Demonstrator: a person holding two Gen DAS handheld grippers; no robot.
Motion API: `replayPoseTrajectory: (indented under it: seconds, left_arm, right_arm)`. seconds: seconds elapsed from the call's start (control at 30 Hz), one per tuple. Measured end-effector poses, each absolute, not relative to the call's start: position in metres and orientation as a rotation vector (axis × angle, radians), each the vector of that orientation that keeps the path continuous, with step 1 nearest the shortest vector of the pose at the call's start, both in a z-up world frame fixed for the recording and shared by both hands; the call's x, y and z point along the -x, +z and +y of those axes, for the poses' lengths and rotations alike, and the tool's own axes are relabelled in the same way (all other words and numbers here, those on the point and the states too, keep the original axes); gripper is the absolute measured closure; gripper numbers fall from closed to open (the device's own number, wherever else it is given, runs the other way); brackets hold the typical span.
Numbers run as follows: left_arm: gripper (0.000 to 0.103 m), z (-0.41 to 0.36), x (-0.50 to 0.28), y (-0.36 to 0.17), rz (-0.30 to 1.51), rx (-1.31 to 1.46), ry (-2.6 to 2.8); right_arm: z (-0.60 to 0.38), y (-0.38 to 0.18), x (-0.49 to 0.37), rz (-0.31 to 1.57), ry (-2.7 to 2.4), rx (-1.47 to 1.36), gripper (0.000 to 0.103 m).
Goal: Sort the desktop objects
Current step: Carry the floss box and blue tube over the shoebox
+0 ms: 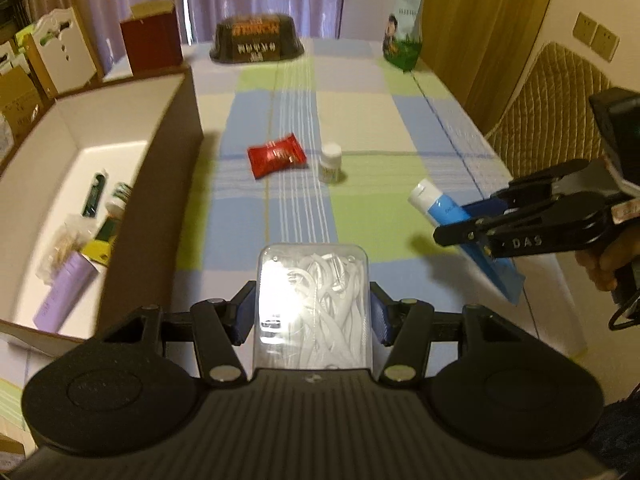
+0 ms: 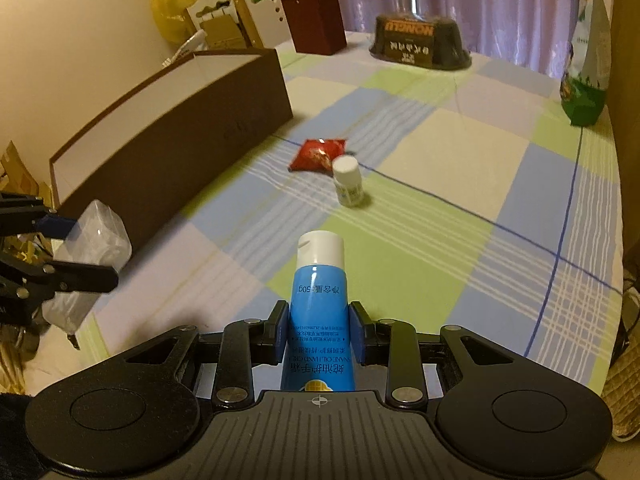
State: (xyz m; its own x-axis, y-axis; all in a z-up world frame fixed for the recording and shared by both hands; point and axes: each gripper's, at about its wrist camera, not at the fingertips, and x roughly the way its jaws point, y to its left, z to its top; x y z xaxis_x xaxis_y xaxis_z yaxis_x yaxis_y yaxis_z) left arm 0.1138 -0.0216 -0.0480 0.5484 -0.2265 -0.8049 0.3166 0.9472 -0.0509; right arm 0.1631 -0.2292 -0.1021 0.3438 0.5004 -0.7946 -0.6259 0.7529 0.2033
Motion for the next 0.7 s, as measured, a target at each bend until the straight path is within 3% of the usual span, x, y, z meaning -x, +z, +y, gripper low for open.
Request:
replayPoseTrajectory:
  seconds: [0.7]
  left_arm:
    - [0.051,0.146,-0.133,0.022,0.787,-0.109,-0.162]
  right_arm:
    - [-0.1,-0.032,-0.165,0.897,0.866,-0.034,0.072]
